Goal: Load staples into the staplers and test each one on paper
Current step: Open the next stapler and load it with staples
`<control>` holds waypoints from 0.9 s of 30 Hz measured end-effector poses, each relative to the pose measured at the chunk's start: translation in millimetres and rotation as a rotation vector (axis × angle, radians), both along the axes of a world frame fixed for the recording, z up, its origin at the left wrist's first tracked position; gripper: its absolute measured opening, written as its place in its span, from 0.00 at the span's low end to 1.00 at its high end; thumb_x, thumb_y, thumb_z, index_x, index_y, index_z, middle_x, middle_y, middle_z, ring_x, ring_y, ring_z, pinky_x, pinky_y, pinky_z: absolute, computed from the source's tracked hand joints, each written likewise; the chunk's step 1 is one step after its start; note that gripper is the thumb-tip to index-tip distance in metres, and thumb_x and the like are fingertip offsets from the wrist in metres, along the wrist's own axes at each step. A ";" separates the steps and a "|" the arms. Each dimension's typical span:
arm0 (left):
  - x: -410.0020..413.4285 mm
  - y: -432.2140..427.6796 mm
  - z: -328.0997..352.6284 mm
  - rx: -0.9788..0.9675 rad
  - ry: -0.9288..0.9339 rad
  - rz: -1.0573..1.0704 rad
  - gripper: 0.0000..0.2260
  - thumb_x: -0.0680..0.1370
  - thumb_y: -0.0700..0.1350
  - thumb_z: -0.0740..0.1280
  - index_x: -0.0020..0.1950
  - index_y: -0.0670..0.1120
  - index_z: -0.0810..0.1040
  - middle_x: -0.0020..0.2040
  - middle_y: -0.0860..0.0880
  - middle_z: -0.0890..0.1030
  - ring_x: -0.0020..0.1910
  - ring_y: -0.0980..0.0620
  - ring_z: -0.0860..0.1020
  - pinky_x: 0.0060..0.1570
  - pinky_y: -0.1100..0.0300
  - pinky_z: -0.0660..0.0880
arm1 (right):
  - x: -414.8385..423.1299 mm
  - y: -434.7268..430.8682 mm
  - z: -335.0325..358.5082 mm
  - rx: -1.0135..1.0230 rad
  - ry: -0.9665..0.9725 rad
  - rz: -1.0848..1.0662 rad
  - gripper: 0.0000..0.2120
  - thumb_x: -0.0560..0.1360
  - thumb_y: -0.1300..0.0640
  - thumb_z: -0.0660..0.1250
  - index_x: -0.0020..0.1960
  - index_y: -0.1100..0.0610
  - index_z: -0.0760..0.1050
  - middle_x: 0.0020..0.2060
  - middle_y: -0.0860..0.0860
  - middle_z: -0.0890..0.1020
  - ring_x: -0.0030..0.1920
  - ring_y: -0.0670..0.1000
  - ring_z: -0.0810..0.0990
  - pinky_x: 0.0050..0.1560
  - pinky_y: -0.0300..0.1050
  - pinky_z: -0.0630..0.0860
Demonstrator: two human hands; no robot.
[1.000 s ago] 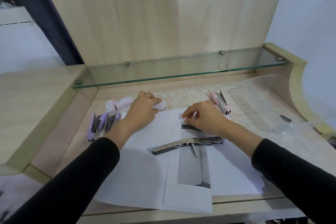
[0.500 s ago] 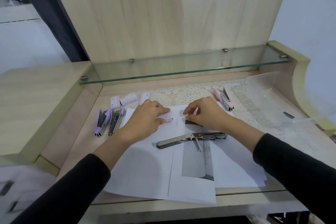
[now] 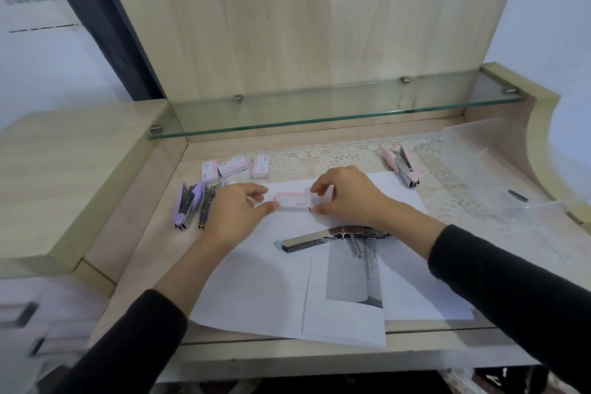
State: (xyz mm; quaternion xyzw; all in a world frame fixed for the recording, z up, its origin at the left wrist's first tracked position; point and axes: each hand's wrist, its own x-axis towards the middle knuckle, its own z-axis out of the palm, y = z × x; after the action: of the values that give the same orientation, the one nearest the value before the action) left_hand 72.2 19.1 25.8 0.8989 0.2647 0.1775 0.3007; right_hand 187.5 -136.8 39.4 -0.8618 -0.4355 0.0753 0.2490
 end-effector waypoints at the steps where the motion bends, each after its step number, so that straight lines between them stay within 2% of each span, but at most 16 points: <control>1: -0.5 1.0 -1.7 -0.036 -0.010 0.027 0.16 0.70 0.47 0.73 0.56 0.45 0.80 0.44 0.51 0.79 0.38 0.56 0.73 0.44 0.65 0.69 | -0.7 1.0 -0.4 -0.008 -0.015 0.005 0.17 0.69 0.54 0.71 0.57 0.56 0.77 0.51 0.50 0.81 0.42 0.46 0.71 0.45 0.39 0.68; 5: -0.1 -2.8 -5.8 -0.097 -0.041 0.006 0.14 0.70 0.45 0.73 0.54 0.44 0.80 0.40 0.53 0.79 0.36 0.60 0.74 0.39 0.78 0.67 | -2.0 4.1 -1.7 0.001 -0.029 0.019 0.17 0.68 0.52 0.72 0.55 0.57 0.78 0.50 0.51 0.81 0.40 0.46 0.71 0.43 0.39 0.67; 6: 1.0 -4.1 -6.1 -0.089 -0.037 -0.001 0.14 0.70 0.45 0.73 0.55 0.45 0.80 0.41 0.53 0.79 0.37 0.59 0.74 0.42 0.77 0.67 | -2.2 4.8 -2.3 0.009 -0.028 0.020 0.16 0.68 0.52 0.72 0.54 0.57 0.79 0.49 0.51 0.82 0.39 0.46 0.71 0.42 0.39 0.67; 8: 3.3 -6.7 -5.9 -0.063 -0.016 -0.006 0.15 0.70 0.46 0.73 0.56 0.46 0.79 0.42 0.53 0.79 0.40 0.57 0.75 0.48 0.69 0.69 | -3.1 6.8 -3.2 0.018 -0.034 0.021 0.14 0.69 0.53 0.72 0.52 0.57 0.79 0.47 0.51 0.82 0.39 0.47 0.71 0.42 0.40 0.68; 10: 4.9 -9.4 -5.6 -0.044 -0.008 -0.008 0.16 0.70 0.47 0.73 0.57 0.47 0.79 0.43 0.53 0.78 0.42 0.55 0.76 0.48 0.65 0.70 | -4.5 8.7 -3.4 0.017 -0.040 0.022 0.13 0.68 0.53 0.71 0.51 0.57 0.79 0.46 0.51 0.82 0.39 0.48 0.72 0.42 0.41 0.70; 18: 6.9 -9.7 -6.7 -0.078 0.002 -0.006 0.25 0.69 0.47 0.74 0.64 0.48 0.73 0.36 0.58 0.75 0.34 0.61 0.71 0.43 0.64 0.67 | -5.8 13.8 -5.9 0.018 -0.028 0.037 0.11 0.69 0.58 0.69 0.51 0.58 0.78 0.46 0.51 0.82 0.41 0.48 0.72 0.46 0.42 0.73; 22: 6.1 -9.7 -6.7 -0.059 0.030 -0.023 0.22 0.71 0.48 0.72 0.63 0.49 0.74 0.35 0.58 0.74 0.35 0.62 0.70 0.34 0.70 0.64 | -3.9 14.2 -6.1 0.019 -0.001 0.036 0.12 0.69 0.59 0.69 0.52 0.58 0.78 0.46 0.51 0.82 0.40 0.47 0.72 0.45 0.41 0.73; 23: 5.1 -10.2 -6.7 -0.052 0.031 -0.025 0.21 0.71 0.47 0.72 0.63 0.49 0.74 0.35 0.58 0.74 0.35 0.61 0.70 0.33 0.69 0.64 | -3.5 14.2 -5.9 0.023 0.012 0.034 0.12 0.69 0.59 0.69 0.52 0.58 0.77 0.45 0.51 0.82 0.39 0.46 0.72 0.44 0.40 0.72; 27: 3.4 -9.3 -5.9 -0.038 0.052 -0.035 0.20 0.72 0.47 0.71 0.63 0.49 0.74 0.33 0.57 0.75 0.37 0.58 0.70 0.42 0.63 0.65 | -1.6 14.4 -4.8 0.025 0.052 0.036 0.13 0.68 0.59 0.71 0.52 0.59 0.78 0.45 0.51 0.82 0.39 0.46 0.72 0.43 0.38 0.70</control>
State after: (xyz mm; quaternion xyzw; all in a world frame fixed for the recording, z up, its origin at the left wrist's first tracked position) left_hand 75.6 9.9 19.9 0.9017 0.2600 0.1439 0.3140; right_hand 185.8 -122.4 34.5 -0.8483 -0.4454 0.0968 0.2694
